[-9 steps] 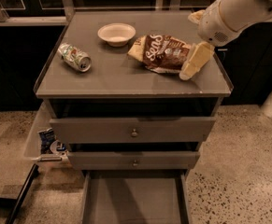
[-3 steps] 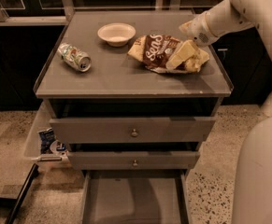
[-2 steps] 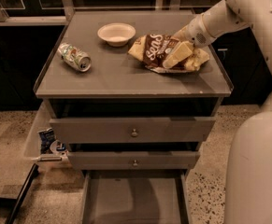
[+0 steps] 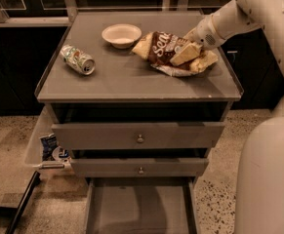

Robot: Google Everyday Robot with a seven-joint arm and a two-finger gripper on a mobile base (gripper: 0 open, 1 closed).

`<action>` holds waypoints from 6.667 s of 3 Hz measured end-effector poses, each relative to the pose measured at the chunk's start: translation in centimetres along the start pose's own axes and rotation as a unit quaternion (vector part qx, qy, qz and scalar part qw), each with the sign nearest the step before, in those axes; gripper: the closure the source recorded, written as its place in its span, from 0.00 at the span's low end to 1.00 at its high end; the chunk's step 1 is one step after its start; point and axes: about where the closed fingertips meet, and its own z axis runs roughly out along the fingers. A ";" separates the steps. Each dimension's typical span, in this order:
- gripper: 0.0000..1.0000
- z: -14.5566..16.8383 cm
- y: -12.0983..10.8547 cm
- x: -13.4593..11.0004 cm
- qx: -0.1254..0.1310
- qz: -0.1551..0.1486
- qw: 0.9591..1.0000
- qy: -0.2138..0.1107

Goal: Place brown chip bag into bottom drawer

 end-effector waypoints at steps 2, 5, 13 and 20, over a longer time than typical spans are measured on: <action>1.00 0.0 0.0 0.0 0.000 0.000 1.000 0.000; 1.00 -3.2 3.0 -1.4 -0.021 -0.011 1.000 0.003; 1.00 -11.2 24.0 10.0 -0.066 -0.059 0.996 -0.022; 1.00 8.3 31.0 25.3 -0.132 -0.027 0.987 -0.088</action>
Offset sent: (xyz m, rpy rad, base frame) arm 0.0000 0.0000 0.0000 0.0000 0.0000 0.0000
